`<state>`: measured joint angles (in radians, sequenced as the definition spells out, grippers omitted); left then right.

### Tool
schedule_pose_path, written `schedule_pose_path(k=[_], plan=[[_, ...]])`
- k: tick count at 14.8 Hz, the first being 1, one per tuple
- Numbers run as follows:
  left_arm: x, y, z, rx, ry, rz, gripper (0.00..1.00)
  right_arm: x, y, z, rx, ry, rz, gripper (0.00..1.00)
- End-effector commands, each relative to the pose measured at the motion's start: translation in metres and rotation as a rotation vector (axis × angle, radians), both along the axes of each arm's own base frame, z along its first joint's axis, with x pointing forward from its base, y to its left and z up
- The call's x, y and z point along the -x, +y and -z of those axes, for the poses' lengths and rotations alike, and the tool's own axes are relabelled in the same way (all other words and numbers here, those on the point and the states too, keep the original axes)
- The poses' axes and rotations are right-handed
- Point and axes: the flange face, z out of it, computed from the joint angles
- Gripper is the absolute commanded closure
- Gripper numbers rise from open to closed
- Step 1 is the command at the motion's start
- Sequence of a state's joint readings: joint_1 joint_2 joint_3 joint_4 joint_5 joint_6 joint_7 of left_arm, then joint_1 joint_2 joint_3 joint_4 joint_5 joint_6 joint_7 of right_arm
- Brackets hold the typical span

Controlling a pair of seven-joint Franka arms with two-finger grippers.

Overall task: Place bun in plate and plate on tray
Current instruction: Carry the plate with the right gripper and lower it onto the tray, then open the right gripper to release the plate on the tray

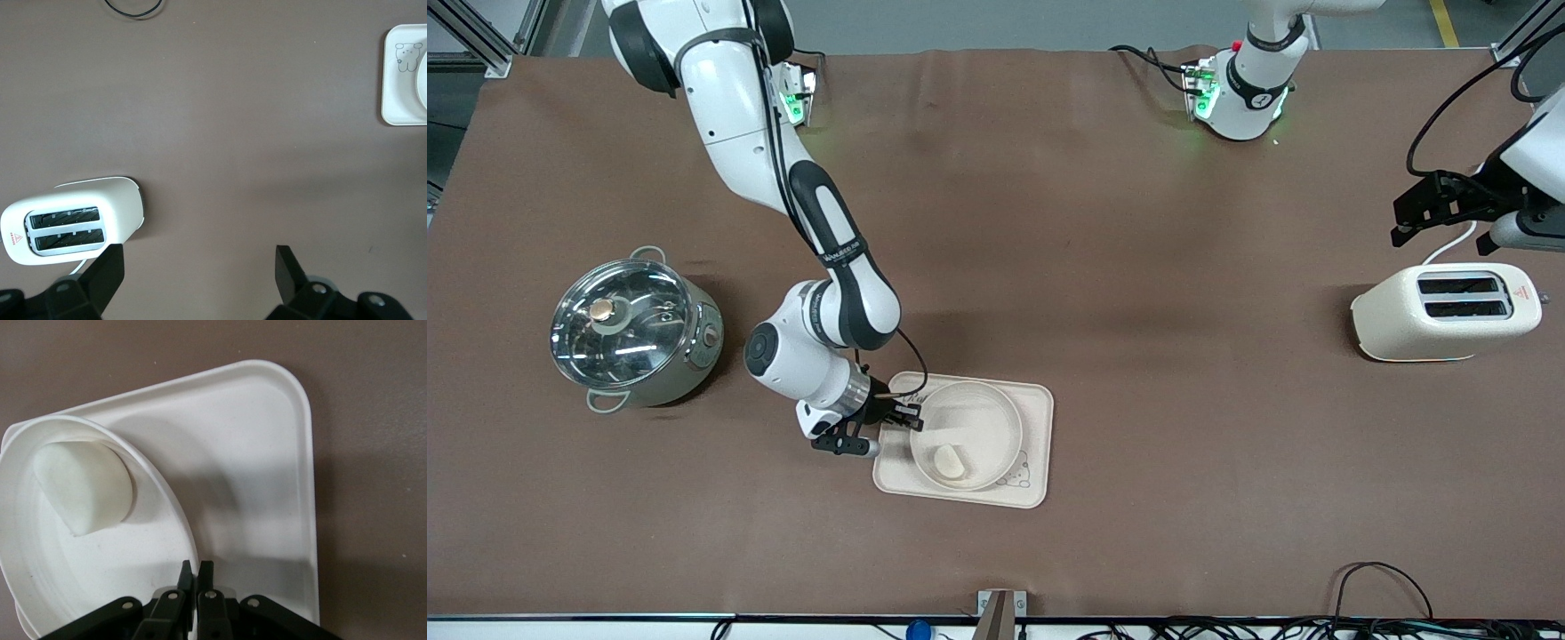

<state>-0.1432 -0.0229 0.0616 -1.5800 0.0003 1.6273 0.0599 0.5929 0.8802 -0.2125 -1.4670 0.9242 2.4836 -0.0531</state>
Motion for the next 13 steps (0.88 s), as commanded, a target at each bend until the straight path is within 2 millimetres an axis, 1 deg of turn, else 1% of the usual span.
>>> schedule_pose_path(k=[1,2,3,4,5,6,7,8,9,10,11,12,13], plan=[[0.007,-0.006,-0.011,-0.022,-0.029,0.007,0.0,-0.001,0.002,0.002,0.005,0.013,-0.027,0.99],[0.002,-0.006,-0.01,-0.022,-0.03,0.005,0.0,0.002,0.006,0.003,0.005,0.016,-0.031,0.96],[-0.003,-0.004,-0.014,-0.022,-0.041,0.002,0.0,0.002,0.006,0.003,0.005,0.016,-0.029,0.83],[-0.008,-0.002,-0.016,-0.023,-0.047,-0.001,0.0,0.002,0.006,0.003,0.006,0.015,-0.029,0.56],[-0.011,0.0,-0.019,-0.023,-0.056,-0.001,0.0,0.002,0.006,0.003,0.002,0.017,-0.024,0.44],[-0.011,0.003,-0.021,-0.023,-0.059,-0.006,0.0,0.001,0.006,0.002,-0.003,0.018,-0.021,0.38],[-0.011,0.003,-0.021,-0.023,-0.058,-0.004,0.0,0.001,0.005,0.002,-0.005,0.021,-0.016,0.28],[-0.011,0.002,-0.02,-0.024,-0.053,-0.001,0.0,-0.001,0.002,-0.001,-0.008,0.019,-0.011,0.24],[-0.01,0.0,-0.02,-0.024,-0.052,0.003,0.0,-0.002,0.003,-0.007,-0.013,0.014,-0.013,0.18],[-0.01,-0.001,-0.021,-0.024,-0.05,0.008,0.0,-0.002,0.004,-0.015,-0.022,0.012,-0.017,0.07],[-0.01,-0.003,-0.021,-0.022,-0.05,0.011,0.0,-0.002,0.002,-0.018,-0.029,0.031,-0.025,0.0],[-0.01,-0.004,-0.02,-0.022,-0.049,0.011,0.0,-0.002,-0.005,-0.024,-0.044,0.063,-0.032,0.0],[-0.01,-0.004,-0.019,-0.022,-0.047,0.008,0.0,-0.004,-0.012,-0.036,-0.064,0.093,-0.041,0.0]])
